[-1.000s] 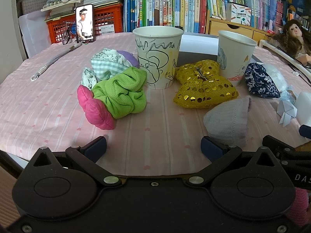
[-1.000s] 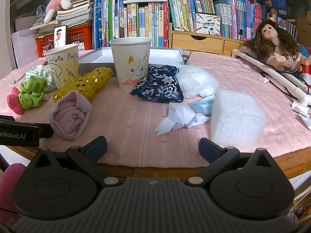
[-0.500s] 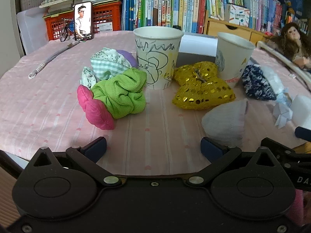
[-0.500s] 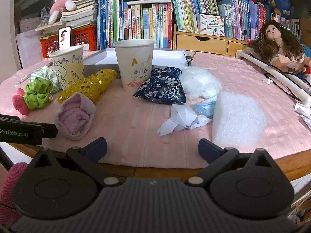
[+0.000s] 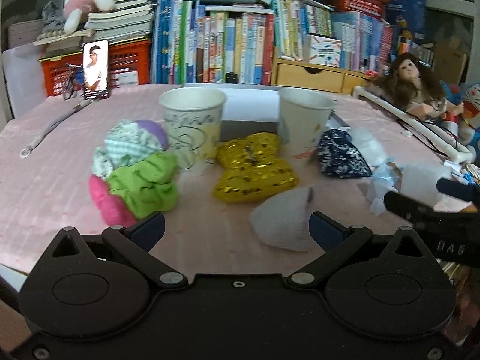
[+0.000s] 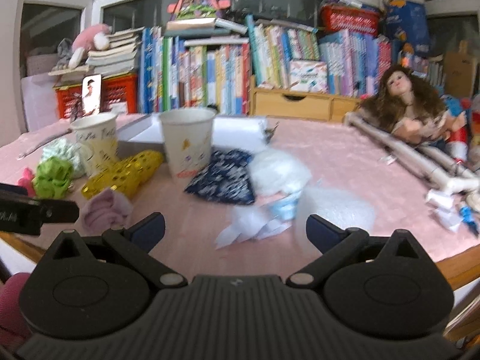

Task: Organize soft objects
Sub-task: 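Grasp the light pink knit sock with the left tool while the right tool grasps the white foam block, then carry the sock with the left tool while the right tool carries the foam block to the silver tray, then lower the sock into the tray and open the left tool while the right tool releases the foam block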

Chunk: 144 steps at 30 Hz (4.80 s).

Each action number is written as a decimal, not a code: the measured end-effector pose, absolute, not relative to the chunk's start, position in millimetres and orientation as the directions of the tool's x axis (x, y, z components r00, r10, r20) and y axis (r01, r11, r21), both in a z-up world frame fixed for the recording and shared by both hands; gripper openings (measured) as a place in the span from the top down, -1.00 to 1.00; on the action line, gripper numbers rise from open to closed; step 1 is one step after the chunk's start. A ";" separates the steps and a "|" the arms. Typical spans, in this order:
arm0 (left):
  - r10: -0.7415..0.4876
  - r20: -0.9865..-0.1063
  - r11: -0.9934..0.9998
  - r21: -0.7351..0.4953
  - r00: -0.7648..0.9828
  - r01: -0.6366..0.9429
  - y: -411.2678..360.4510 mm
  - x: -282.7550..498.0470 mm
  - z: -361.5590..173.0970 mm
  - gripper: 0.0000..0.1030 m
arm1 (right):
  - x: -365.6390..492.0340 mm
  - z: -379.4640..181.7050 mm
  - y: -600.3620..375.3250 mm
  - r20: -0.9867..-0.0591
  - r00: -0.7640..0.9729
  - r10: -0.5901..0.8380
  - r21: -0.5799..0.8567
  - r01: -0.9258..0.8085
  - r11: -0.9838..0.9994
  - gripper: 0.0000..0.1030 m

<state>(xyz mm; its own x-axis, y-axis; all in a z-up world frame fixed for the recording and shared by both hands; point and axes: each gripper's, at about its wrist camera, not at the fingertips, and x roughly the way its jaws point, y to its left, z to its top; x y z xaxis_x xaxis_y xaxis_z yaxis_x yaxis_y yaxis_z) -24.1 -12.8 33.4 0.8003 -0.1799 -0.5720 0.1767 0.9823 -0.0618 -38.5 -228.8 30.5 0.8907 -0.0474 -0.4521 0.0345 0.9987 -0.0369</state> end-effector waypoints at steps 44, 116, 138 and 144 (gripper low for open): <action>-0.225 -0.633 0.968 -0.062 0.740 0.242 -50.4 1.9 10.5 0.09 | -19.0 8.6 -295.8 -0.471 0.843 -0.258 -0.073 0.253 0.965 -0.02; -0.160 -0.862 0.987 -0.138 0.481 0.082 -70.6 390.3 59.2 0.09 | 292.6 60.4 -253.7 -0.700 0.693 0.171 0.101 -0.141 0.985 0.00; -0.119 -0.884 0.992 -0.094 0.453 0.079 -73.4 418.2 28.8 0.07 | 320.5 24.9 -242.6 -0.763 0.627 0.158 0.080 -0.150 0.985 0.02; -0.117 -0.876 0.992 -0.084 0.468 0.090 -74.1 419.1 27.4 0.03 | 324.2 20.4 -240.2 -0.765 0.624 0.160 0.085 -0.147 0.985 0.04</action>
